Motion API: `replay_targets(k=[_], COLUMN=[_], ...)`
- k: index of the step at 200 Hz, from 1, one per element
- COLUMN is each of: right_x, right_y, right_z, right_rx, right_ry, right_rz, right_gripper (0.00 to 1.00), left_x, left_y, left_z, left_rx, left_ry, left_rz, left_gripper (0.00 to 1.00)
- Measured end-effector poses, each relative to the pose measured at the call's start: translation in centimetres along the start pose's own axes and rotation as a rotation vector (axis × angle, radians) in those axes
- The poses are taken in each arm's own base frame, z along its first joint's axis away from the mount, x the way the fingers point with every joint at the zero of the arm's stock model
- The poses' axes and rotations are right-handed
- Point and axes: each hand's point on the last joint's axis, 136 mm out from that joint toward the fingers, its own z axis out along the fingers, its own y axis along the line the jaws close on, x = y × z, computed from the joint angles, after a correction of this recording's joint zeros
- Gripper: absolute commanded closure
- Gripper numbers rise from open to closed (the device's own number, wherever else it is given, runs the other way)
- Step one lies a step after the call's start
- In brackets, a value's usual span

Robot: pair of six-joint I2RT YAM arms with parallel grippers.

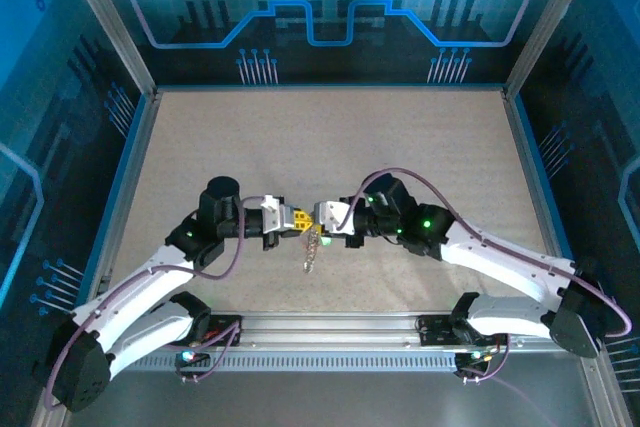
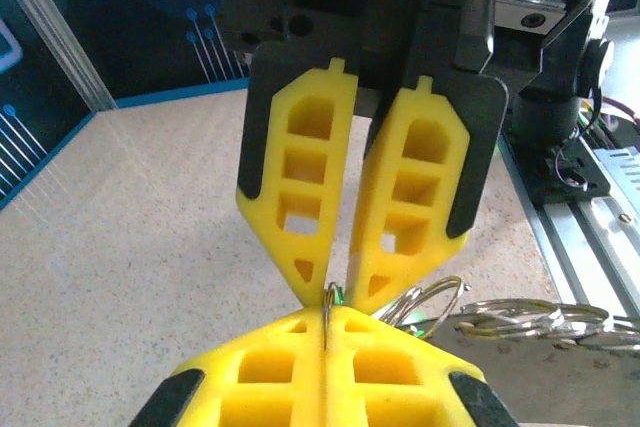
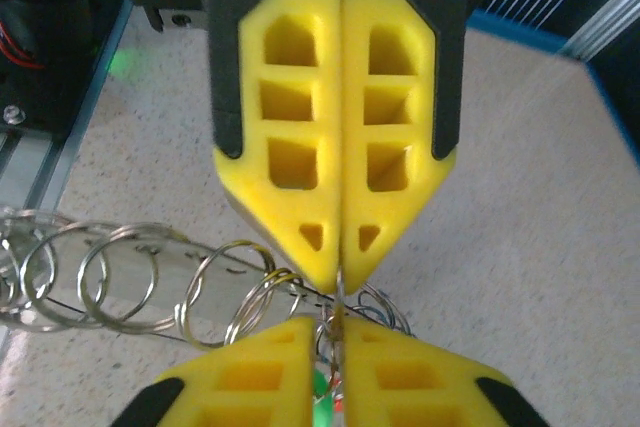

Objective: Put the keys on the keyring

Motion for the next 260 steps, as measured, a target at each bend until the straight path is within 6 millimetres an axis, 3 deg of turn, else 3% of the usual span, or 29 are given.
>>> replay_targets(k=[49, 105, 143, 182, 260], right_x=[0.3, -1.3, -1.1, -0.2, -1.2], right_y=[0.3, 0.0, -0.6, -1.5, -1.9], right_z=[0.1, -0.1, -0.4, -2.1, -3.0], right_rx=[0.007, 0.013, 0.036, 0.093, 0.096], right_ry=[-0.077, -0.152, -0.16, -0.173, -0.228], right_rz=[0.011, 0.009, 0.018, 0.041, 0.027], right_gripper=[0.81, 0.79, 0.77, 0.75, 0.74], left_x=[-0.6, -2.9, -3.2, -3.6, -3.4], left_y=[0.4, 0.7, 0.6, 0.4, 0.1], left_z=[-0.7, -0.8, -0.7, -0.8, -0.7], left_rx=[-0.032, -0.014, 0.007, 0.019, 0.041], left_ry=[-0.121, -0.232, -0.255, -0.27, -0.269], left_rz=[-0.038, -0.026, -0.037, -0.034, -0.039], left_gripper=[1.0, 1.0, 1.0, 1.0, 1.0])
